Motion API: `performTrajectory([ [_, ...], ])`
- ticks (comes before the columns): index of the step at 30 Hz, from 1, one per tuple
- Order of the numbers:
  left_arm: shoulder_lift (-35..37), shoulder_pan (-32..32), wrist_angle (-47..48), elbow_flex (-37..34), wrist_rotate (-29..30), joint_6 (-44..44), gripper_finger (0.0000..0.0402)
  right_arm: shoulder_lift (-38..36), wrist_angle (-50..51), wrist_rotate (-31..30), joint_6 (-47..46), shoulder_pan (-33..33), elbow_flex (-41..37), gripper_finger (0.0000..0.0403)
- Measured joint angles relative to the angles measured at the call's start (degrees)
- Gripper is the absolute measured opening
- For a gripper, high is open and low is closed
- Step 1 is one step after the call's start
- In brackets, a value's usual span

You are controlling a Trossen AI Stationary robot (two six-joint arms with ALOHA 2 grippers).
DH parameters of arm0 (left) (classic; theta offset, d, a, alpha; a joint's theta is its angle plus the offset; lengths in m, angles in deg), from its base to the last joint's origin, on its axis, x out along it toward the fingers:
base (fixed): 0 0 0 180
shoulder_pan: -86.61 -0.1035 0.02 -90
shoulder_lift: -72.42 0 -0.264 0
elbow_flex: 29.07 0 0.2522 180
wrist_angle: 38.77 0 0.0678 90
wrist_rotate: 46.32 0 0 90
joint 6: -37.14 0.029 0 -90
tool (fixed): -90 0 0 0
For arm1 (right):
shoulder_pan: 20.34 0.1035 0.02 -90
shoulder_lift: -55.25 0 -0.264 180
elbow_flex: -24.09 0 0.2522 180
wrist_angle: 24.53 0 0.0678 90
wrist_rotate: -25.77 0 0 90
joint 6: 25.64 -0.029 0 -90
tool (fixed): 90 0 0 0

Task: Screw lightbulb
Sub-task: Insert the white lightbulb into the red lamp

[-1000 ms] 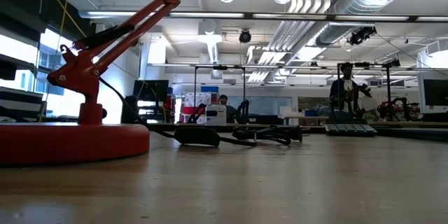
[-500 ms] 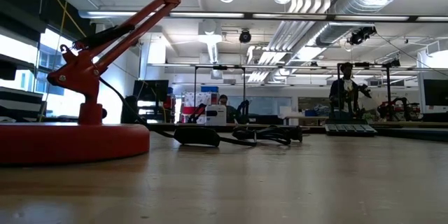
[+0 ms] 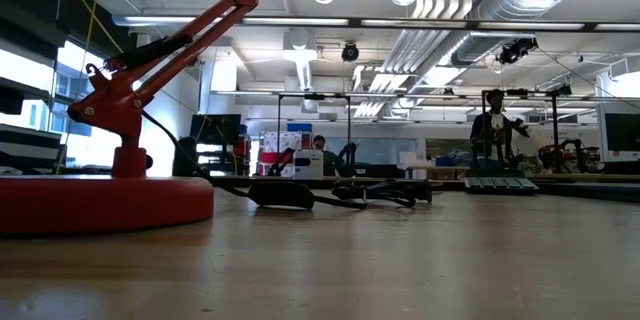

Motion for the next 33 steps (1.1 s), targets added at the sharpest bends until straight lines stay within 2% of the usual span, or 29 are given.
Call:
performTrajectory([
  [7,0.0,-0.1,10.6,0.0,0.1,0.8,0.0000,0.2,-0.6,-2.7,-27.7,1.1,-0.2,0.0241],
  [13,0.0,-0.1,16.9,0.0,3.4,0.7,0.0000,0.2,-0.7,-3.5,-47.8,1.6,-0.2,0.0241],
  [25,0.0,-0.1,17.2,0.0,4.8,6.9,0.0000,0.2,-3.5,-4.8,-83.1,1.5,-0.2,0.0240],
  [33,0.0,-0.1,17.2,0.0,6.4,10.5,0.0000,0.2,-4.0,-4.6,-97.9,1.3,-0.2,0.0240],
])
